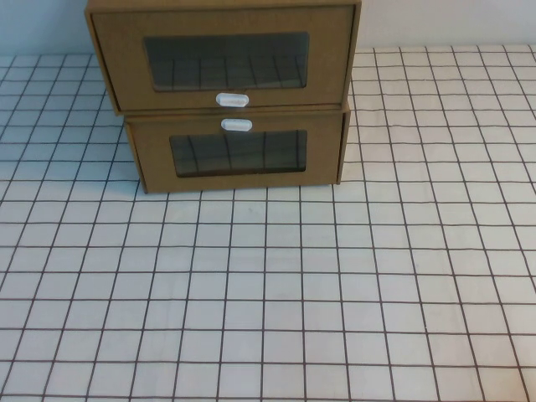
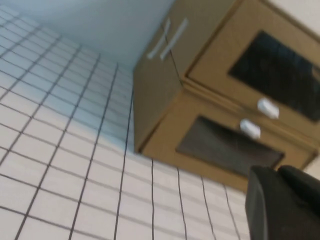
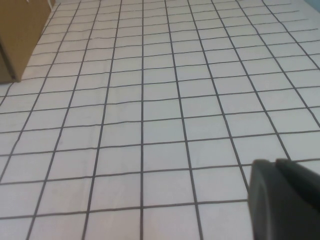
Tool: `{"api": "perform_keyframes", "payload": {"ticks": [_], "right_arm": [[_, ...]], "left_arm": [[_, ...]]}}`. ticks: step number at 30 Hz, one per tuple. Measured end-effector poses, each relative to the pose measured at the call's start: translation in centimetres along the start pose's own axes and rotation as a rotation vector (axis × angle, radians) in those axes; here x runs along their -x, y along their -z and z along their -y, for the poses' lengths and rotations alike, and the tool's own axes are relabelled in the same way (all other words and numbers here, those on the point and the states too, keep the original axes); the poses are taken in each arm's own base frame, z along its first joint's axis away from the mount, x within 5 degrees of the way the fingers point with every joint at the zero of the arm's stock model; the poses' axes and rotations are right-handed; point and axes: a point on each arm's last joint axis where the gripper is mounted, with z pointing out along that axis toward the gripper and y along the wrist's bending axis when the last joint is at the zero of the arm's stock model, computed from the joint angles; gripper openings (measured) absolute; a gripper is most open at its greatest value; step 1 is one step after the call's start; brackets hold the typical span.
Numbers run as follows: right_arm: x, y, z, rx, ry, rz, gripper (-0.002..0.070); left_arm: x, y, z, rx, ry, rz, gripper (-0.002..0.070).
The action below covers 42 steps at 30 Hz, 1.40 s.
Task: Open the shoe box
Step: 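Pull the top drawer of the cardboard box fully open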
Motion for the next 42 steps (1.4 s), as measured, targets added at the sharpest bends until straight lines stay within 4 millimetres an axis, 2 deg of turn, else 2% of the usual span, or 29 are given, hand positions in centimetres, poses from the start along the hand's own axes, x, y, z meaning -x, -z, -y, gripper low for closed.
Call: {"api": "perform_keyframes", "payload": {"ticks": [4,7,10,16,25,28,34,38,42], "right_arm": [[0.0,0.0,0.0,0.000,0.000,0.000,-0.0013],[0.0,0.0,0.0,0.000,0.000,0.000,-0.0013],[0.0,0.0,0.0,0.000,0.000,0.000,-0.0013],[0.0,0.0,0.0,0.000,0.000,0.000,-0.0013],[0.0,0.0,0.0,0.000,0.000,0.000,-0.0013],[0.0,0.0,0.0,0.000,0.000,0.000,-0.0013],[0.0,0.0,0.0,0.000,0.000,0.000,-0.0013],[0.0,0.0,0.0,0.000,0.000,0.000,-0.0013],[0.0,0.0,0.0,0.000,0.000,0.000,-0.0013]], "left_arm": [[2.9,-1.2,2.2,0.001,-0.119,-0.170,-0.0002],[5.4,-3.4,3.7,-0.019,-0.257,-0.311,-0.0002],[8.8,-6.0,5.9,-0.087,-0.367,-0.390,-0.0002],[14.6,-12.7,9.2,-0.249,-0.484,-0.385,-0.0002],[20.8,-23.6,12.0,-0.403,-0.521,-0.381,-0.0002],[21.3,-27.5,12.5,-0.436,-0.536,-0.381,-0.0002],[20.4,-33.0,14.7,-0.522,-0.561,-0.392,-0.0002],[18.9,-36.1,15.1,-0.532,-0.559,-0.418,-0.0002],[17.8,-38.0,15.1,-0.533,-0.560,-0.439,-0.0002]]}}
